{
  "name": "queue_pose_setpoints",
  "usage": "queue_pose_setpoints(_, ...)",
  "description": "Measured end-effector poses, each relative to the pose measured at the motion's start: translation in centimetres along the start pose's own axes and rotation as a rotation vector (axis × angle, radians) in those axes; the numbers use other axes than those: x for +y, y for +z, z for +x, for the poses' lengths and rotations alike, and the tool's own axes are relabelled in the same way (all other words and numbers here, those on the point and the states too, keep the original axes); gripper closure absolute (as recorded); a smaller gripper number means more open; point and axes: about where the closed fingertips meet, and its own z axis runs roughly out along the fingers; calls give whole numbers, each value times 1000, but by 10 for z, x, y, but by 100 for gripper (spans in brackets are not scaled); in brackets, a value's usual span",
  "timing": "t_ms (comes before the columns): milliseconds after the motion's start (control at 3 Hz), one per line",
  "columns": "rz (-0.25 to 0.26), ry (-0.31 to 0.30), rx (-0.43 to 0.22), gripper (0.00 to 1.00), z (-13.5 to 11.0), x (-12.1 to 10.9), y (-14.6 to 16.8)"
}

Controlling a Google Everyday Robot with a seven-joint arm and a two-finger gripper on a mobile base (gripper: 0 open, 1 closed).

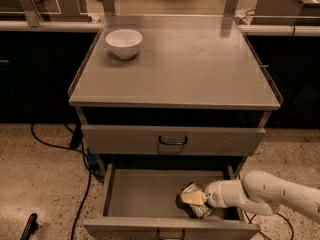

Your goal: Place 7up can into middle drawer

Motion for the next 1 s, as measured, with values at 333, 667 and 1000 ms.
queue_pose_setpoints(333,36,-2,-24,12,-2,-10,0)
queue_pose_setpoints(667,35,-2,-24,0,-2,-10,0)
queue_pose_setpoints(1000,35,-2,-24,0,-2,-10,0)
